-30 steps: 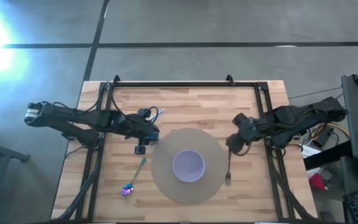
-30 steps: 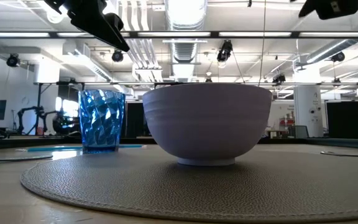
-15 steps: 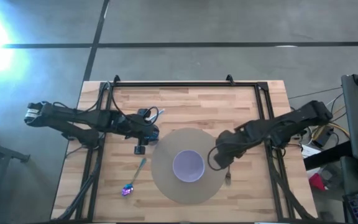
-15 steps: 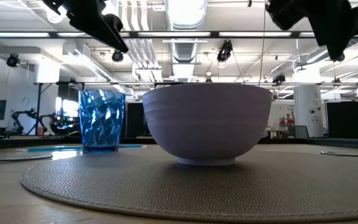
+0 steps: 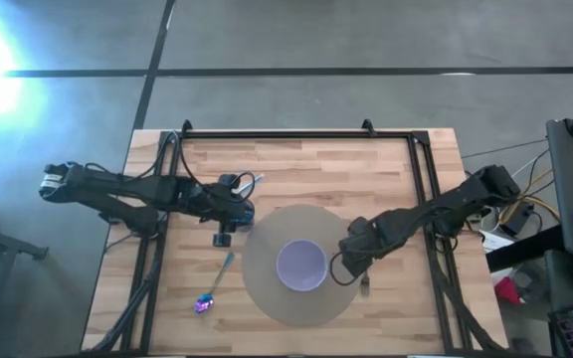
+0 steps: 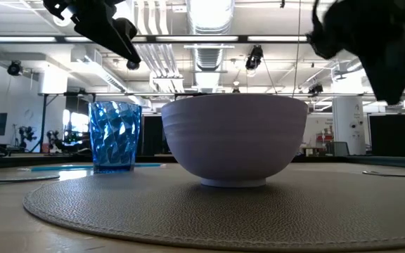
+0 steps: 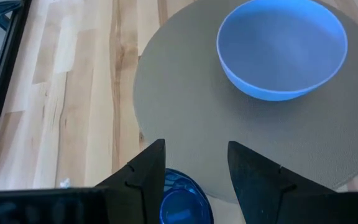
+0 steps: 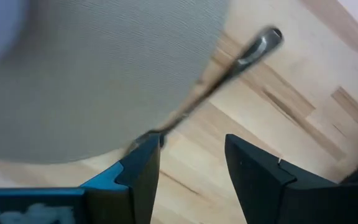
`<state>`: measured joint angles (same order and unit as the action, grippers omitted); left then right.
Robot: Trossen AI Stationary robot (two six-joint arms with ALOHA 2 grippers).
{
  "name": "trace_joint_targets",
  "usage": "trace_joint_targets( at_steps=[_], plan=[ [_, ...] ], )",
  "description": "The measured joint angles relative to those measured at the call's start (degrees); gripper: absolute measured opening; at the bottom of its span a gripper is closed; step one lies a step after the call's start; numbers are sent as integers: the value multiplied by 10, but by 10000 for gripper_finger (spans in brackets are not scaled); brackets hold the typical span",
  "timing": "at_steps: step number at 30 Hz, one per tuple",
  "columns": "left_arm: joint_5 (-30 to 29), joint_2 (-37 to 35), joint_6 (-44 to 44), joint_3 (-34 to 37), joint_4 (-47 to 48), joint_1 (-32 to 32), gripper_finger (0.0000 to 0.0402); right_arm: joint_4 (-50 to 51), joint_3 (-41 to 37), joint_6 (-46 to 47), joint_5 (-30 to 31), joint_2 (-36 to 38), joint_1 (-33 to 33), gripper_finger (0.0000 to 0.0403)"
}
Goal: Pick & Place Utensil
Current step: Put the black fork into the violet bowl
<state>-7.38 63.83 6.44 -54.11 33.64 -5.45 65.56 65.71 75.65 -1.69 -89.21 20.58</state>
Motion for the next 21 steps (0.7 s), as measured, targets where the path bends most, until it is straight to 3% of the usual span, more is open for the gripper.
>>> trace_joint_targets(
  at_steps=[9,21],
  plan=[
    [0,0,-1,0,8,0,165,-58,-81,108,3,40,30,177],
    [0,0,-2,0,18,0,165,-103,-90,159,34,15,48,178]
  ],
)
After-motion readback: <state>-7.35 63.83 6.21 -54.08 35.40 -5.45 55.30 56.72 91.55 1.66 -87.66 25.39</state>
